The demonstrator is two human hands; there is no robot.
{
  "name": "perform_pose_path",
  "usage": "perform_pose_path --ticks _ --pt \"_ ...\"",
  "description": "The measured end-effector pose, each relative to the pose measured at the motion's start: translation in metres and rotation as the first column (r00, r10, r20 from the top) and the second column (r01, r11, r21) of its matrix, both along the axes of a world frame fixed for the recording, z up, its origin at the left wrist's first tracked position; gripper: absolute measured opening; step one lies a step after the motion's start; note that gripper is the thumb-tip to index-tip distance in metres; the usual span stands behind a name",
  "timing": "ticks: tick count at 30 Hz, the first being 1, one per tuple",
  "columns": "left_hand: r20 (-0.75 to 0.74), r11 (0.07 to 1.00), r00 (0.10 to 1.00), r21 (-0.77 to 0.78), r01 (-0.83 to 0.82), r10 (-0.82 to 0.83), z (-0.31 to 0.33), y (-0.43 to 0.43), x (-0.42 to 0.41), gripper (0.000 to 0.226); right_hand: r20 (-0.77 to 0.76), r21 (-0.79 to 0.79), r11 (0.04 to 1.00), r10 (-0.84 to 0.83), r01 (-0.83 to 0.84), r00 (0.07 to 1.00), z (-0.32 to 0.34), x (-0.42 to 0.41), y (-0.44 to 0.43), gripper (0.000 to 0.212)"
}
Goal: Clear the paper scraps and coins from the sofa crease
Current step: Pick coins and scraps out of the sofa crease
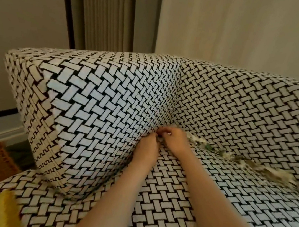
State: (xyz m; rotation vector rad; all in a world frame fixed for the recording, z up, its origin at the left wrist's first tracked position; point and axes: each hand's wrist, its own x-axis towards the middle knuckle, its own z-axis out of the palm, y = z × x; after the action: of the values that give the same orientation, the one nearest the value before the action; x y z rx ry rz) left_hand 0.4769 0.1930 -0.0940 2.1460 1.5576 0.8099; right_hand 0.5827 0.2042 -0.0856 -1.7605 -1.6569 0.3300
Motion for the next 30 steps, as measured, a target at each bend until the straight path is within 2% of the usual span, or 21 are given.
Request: perform_pose_path --ticks 3,5,7,9,11,14,18,22,24,26,28,29,30 --pt "-0.043 0.999 0.999 0.044 0.001 0.000 -0.002 -0.001 -0.001 0.024 0.375 -0.034 0.995 -0.073 0.092 0.924 -0.008 -0.003 0.003 0.031" --pt "-0.059 0.997 0.998 0.074 0.003 0.001 -0.005 -0.001 -0.001 0.023 0.468 -0.045 0.986 -0.123 0.163 0.875 -0.011 -0.003 0.005 0.037" --pt "-0.073 0.994 0.997 0.108 0.002 0.005 -0.005 0.000 -0.002 0.023 0.481 -0.077 0.972 -0.158 0.221 0.862 -0.011 -0.001 0.007 0.046" --pt "-0.025 0.990 1.000 0.144 0.011 -0.007 -0.005 0.001 -0.003 0.021 0.509 -0.130 0.958 -0.157 0.256 0.846 -0.008 0.000 0.011 0.052" --pt "0.024 0.983 0.999 0.178 0.040 -0.045 -0.004 0.001 -0.004 0.021 0.519 -0.184 0.944 -0.142 0.272 0.843 -0.005 0.002 0.015 0.051" --pt "0.016 0.974 0.998 0.222 0.051 -0.056 -0.002 -0.001 -0.005 0.018 0.449 -0.213 0.934 -0.167 0.286 0.878 -0.003 0.005 0.024 0.045" --pt "-0.042 0.963 0.998 0.261 0.063 -0.054 0.003 0.000 -0.004 0.020 0.351 -0.175 0.940 -0.220 0.295 0.910 -0.004 0.008 0.026 0.039" --pt "-0.096 0.970 0.995 0.239 0.044 -0.021 0.003 0.005 0.001 0.023 0.357 -0.033 0.962 -0.240 0.269 0.903 -0.006 0.013 0.020 0.029" --pt "0.015 0.973 0.999 0.227 0.040 -0.045 0.001 0.007 0.003 0.020 0.198 0.014 0.963 -0.265 0.268 0.943 -0.005 0.016 0.018 0.028" --pt "0.186 0.974 0.978 0.222 0.053 -0.096 0.001 0.008 0.004 0.018 -0.146 0.023 0.952 -0.298 0.305 0.943 0.000 0.021 0.017 0.025" --pt "0.355 0.984 0.926 0.158 0.076 -0.128 0.005 0.011 0.006 0.020 -0.503 -0.050 0.927 -0.344 0.371 0.793 0.009 0.025 0.015 0.025" --pt "0.491 0.992 0.862 0.078 0.099 -0.125 0.009 0.013 0.012 0.024 -0.638 -0.091 0.919 -0.349 0.383 0.686 0.012 0.029 0.014 0.026" --pt "0.668 0.986 0.739 -0.050 0.158 -0.084 0.011 0.012 0.018 0.030 -0.751 -0.124 0.924 -0.326 0.362 0.574 0.013 0.032 0.012 0.025"
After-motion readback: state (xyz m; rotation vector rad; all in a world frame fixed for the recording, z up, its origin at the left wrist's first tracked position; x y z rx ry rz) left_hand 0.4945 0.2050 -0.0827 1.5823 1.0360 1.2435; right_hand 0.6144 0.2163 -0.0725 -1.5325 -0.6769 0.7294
